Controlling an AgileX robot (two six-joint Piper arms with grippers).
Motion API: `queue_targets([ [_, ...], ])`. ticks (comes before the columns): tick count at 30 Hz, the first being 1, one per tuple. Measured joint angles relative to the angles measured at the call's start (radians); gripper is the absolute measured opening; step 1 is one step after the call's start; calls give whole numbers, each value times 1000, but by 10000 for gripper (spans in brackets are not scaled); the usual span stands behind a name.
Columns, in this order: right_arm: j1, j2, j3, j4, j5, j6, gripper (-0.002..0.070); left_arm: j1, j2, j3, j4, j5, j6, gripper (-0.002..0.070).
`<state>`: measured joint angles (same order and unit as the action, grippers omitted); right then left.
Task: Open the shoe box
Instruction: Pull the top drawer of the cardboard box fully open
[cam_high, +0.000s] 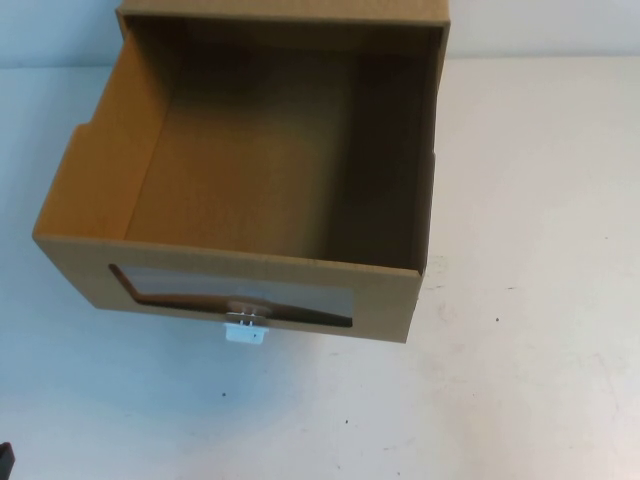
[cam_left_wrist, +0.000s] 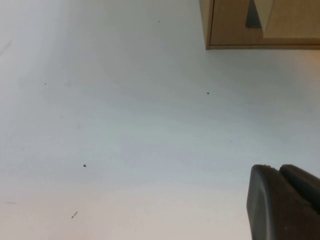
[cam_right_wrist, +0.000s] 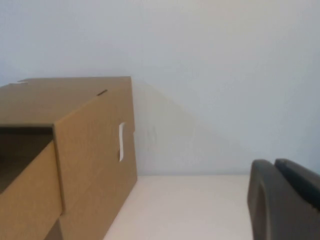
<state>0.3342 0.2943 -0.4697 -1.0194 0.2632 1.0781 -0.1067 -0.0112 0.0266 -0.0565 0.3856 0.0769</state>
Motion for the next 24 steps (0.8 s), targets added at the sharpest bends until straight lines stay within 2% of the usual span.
queue_targets([
  [3,-19,0,14,33,0,-3,-13,0,0,0,0,0,0,-4],
  [5,-23,0,26,132,18,-63,-13,0,0,0,0,0,0,-4],
  [7,-25,-15,47,274,41,-228,-13,0,0,0,0,0,0,-4],
  [11,-27,-82,120,665,64,-697,-13,0,0,0,0,0,0,-4],
  [15,-75,-171,221,928,31,-985,-13,0,0,0,0,0,0,-4],
  [19,-193,-251,320,1025,6,-1050,-13,0,0,0,0,0,0,-4],
  [24,-302,-284,424,1034,0,-1063,-13,0,0,0,0,0,0,-4],
])
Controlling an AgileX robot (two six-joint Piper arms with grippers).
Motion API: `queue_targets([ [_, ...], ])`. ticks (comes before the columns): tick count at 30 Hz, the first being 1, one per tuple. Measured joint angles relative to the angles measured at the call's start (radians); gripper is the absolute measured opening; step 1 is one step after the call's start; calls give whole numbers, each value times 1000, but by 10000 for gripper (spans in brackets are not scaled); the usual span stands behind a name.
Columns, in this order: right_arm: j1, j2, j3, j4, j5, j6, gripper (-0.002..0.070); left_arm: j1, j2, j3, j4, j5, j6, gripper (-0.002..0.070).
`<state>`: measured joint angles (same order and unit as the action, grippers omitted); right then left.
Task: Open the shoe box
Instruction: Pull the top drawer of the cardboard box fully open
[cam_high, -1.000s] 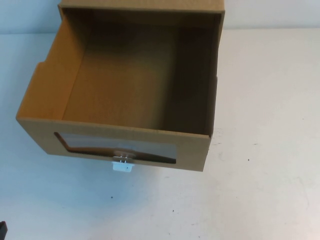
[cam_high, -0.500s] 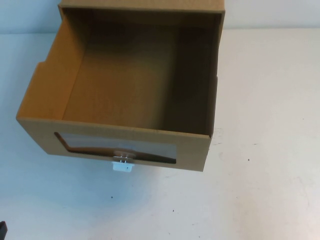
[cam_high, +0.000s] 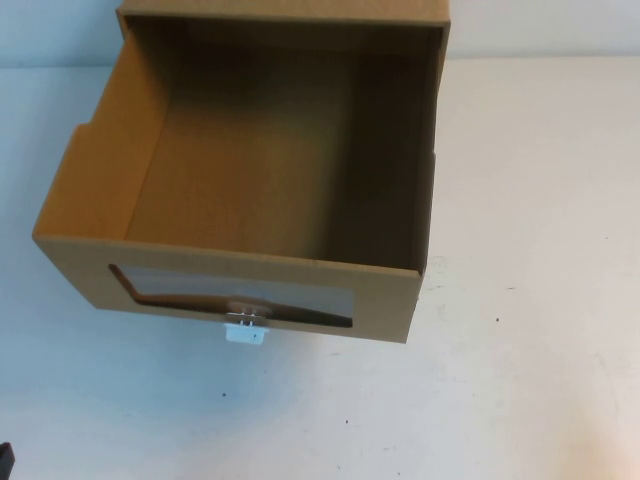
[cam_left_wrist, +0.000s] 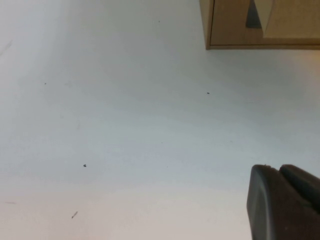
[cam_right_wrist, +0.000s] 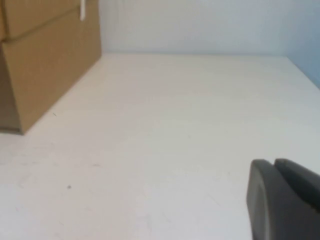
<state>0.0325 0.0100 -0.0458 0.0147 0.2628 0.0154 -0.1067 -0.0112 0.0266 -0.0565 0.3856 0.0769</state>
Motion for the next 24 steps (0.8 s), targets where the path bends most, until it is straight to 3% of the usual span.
queue_targets([
  [24,-43,-18,68,101,66,-5,-13,0,0,0,0,2,0,-4],
])
